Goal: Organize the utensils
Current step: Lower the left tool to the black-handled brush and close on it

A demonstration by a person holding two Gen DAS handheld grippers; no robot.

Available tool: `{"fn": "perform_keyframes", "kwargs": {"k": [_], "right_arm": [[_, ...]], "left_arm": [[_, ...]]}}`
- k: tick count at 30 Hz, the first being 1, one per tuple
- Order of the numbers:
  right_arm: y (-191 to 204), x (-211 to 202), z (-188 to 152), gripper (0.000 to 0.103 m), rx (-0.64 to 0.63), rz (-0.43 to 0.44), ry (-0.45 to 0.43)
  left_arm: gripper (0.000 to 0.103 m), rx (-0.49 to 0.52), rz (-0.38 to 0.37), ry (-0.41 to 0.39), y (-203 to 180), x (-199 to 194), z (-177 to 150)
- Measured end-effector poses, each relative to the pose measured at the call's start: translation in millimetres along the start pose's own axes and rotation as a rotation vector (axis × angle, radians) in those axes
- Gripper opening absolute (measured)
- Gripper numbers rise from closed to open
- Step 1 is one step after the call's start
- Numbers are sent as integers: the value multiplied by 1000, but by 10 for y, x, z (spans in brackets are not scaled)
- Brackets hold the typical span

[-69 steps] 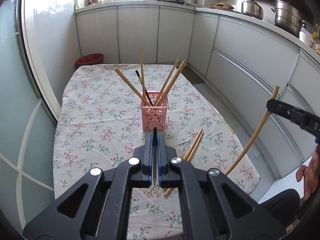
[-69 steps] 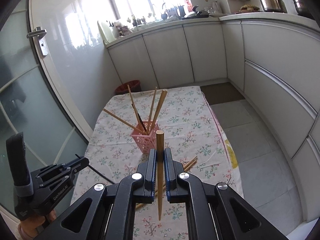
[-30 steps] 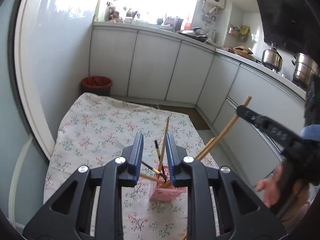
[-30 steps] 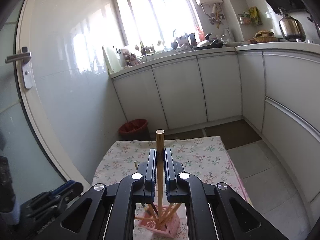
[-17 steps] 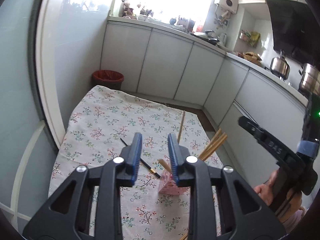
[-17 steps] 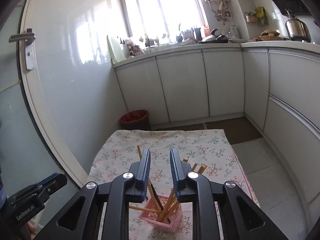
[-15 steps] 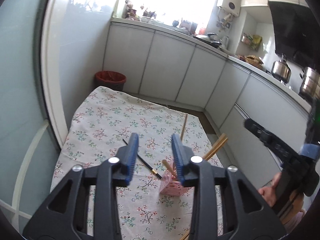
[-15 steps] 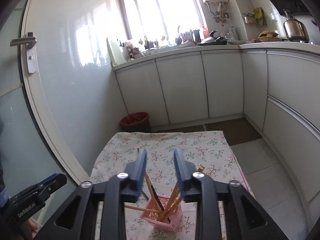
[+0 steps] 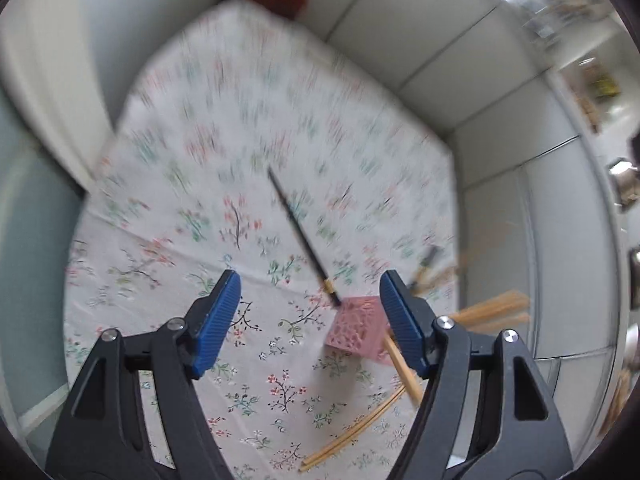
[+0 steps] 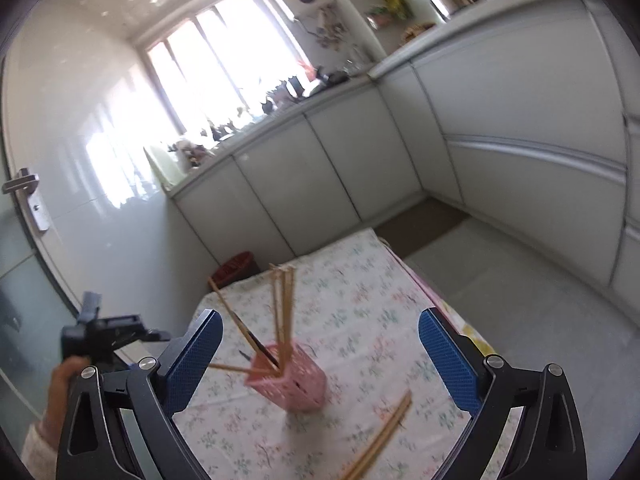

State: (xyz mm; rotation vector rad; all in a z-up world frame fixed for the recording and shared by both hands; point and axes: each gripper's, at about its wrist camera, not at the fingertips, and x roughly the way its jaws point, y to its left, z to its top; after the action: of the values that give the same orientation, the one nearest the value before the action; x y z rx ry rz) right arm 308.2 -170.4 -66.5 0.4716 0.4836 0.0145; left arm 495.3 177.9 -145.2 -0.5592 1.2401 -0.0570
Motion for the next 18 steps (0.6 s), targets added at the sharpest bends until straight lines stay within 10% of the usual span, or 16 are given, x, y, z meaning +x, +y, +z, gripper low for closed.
{"fn": "perform_keyframes", "kwargs": {"k": [8, 18], "right_arm": [[-305, 288, 3, 100, 45, -5, 127], [-495, 531, 51, 100, 124, -5, 210]], "left_arm": [[66, -90, 116, 210, -54, 1224, 749], [49, -27, 279, 288, -261, 1846, 834]]}}
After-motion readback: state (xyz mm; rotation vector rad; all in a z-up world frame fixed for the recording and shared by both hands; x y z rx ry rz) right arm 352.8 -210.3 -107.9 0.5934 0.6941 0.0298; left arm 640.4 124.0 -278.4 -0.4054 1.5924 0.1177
